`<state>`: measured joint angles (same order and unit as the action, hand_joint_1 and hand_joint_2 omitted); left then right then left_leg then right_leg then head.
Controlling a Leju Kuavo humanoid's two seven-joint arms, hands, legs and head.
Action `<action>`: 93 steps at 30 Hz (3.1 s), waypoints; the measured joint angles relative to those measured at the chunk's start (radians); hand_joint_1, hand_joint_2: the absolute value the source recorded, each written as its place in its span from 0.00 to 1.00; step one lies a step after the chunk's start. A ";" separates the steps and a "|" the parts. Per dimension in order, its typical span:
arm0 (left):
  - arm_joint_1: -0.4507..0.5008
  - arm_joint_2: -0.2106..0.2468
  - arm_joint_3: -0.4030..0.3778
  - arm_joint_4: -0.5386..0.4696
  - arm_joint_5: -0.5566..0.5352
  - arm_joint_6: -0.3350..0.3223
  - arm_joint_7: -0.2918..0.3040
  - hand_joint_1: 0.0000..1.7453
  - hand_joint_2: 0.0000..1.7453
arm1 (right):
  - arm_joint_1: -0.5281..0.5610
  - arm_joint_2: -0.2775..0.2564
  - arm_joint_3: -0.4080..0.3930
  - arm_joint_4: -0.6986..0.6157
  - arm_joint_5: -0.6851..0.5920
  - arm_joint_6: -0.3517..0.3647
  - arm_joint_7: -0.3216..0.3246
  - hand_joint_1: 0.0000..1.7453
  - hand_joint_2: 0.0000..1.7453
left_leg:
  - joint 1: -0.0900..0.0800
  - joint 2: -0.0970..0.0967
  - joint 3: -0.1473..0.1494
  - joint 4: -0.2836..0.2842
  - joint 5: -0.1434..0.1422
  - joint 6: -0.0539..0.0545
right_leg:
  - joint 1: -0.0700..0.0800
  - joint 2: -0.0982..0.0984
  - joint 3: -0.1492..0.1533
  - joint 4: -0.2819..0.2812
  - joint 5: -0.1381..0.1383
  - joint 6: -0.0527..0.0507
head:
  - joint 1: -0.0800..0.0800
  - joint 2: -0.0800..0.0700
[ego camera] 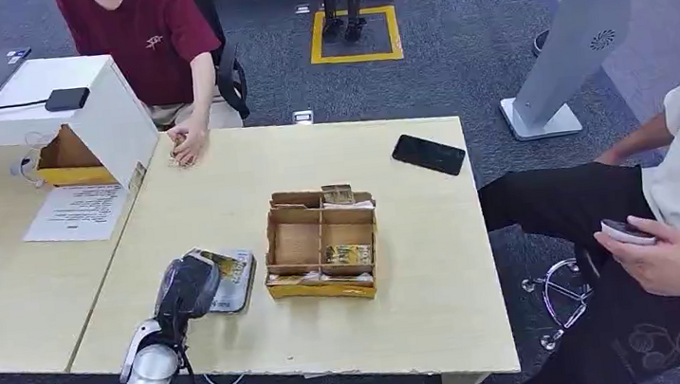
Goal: Pass the card to the sensor for recognition and then transmit it.
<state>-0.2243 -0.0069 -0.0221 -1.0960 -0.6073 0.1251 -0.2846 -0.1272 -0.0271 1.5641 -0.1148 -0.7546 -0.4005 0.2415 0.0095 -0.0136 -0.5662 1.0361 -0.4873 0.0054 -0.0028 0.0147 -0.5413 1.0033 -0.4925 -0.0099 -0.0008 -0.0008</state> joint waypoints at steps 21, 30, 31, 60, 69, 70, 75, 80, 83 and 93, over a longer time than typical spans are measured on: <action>-0.050 -0.029 -0.003 0.060 0.009 0.054 0.027 1.00 1.00 | 0.000 0.001 0.000 0.000 0.039 0.006 -0.005 0.00 0.00 | 0.000 0.000 -0.001 0.000 0.001 0.000 | 0.000 -0.001 -0.001 0.000 0.000 0.000 | 0.000 0.000; -0.053 -0.010 0.021 0.075 0.018 0.052 0.022 1.00 1.00 | 0.000 0.001 0.000 0.000 0.038 0.006 -0.006 0.00 0.00 | 0.000 0.000 -0.002 0.000 0.001 -0.001 | 0.000 -0.001 -0.001 0.000 0.000 0.000 | 0.000 0.000; -0.053 -0.009 0.023 0.078 0.018 0.051 0.022 1.00 1.00 | 0.000 0.001 0.000 0.000 0.039 0.006 -0.006 0.00 0.00 | 0.000 0.000 -0.002 0.000 0.001 -0.001 | 0.000 -0.001 -0.001 0.000 0.000 0.000 | 0.000 0.000; -0.034 -0.008 0.054 0.142 -0.163 0.109 0.035 1.00 1.00 | -0.001 0.001 0.000 0.000 0.042 0.004 -0.011 0.00 0.00 | 0.000 0.000 -0.002 0.000 0.001 0.000 | 0.000 -0.001 -0.001 0.000 0.001 0.000 | 0.000 0.000; -0.037 -0.051 0.048 0.181 -0.259 0.168 0.066 1.00 1.00 | -0.002 0.001 0.000 0.000 0.042 0.003 -0.011 0.00 0.00 | 0.000 -0.001 0.000 0.000 0.001 0.000 | 0.000 -0.003 0.001 0.000 0.000 0.000 | 0.000 0.000; -0.039 -0.054 0.047 0.183 -0.261 0.169 0.068 1.00 1.00 | -0.002 0.001 0.000 0.000 0.042 0.003 -0.011 0.00 0.00 | -0.001 -0.001 0.000 0.000 0.001 0.000 | 0.000 -0.003 0.001 0.000 0.000 0.000 | 0.000 0.000; -0.042 -0.063 0.040 0.197 -0.280 0.180 0.075 1.00 1.00 | -0.002 0.001 0.000 0.000 0.041 0.003 -0.011 0.00 0.00 | -0.001 -0.001 0.001 0.000 0.002 0.001 | 0.000 -0.003 0.002 0.000 0.001 0.000 | 0.000 0.000; -0.044 -0.071 0.034 0.208 -0.309 0.206 0.086 1.00 1.00 | -0.003 0.001 0.000 0.000 0.042 0.004 -0.011 0.00 0.00 | -0.001 -0.001 0.001 -0.001 0.003 0.001 | 0.000 -0.003 0.003 0.000 0.001 0.000 | 0.000 0.000; -0.045 -0.072 0.034 0.210 -0.310 0.208 0.086 1.00 1.00 | -0.003 0.001 0.000 0.000 0.042 0.004 -0.011 0.00 0.00 | -0.001 -0.001 0.001 -0.001 0.003 0.001 | 0.000 -0.003 0.003 0.000 0.001 0.000 | 0.000 0.000; -0.045 -0.079 0.065 0.213 -0.197 0.192 0.013 1.00 1.00 | -0.003 0.001 0.000 0.000 0.061 0.005 -0.014 0.00 0.00 | -0.001 -0.002 0.002 -0.001 0.003 0.001 | 0.000 -0.004 0.003 0.000 0.002 0.001 | 0.000 0.000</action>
<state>-0.2691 -0.0855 0.0432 -0.8827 -0.8044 0.3175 -0.2718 -0.1303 -0.0263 1.5644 -0.1148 -0.6935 -0.3952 0.2274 0.0087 -0.0153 -0.5645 1.0355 -0.4840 0.0061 -0.0031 0.0111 -0.5378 1.0034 -0.4903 -0.0086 -0.0011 -0.0008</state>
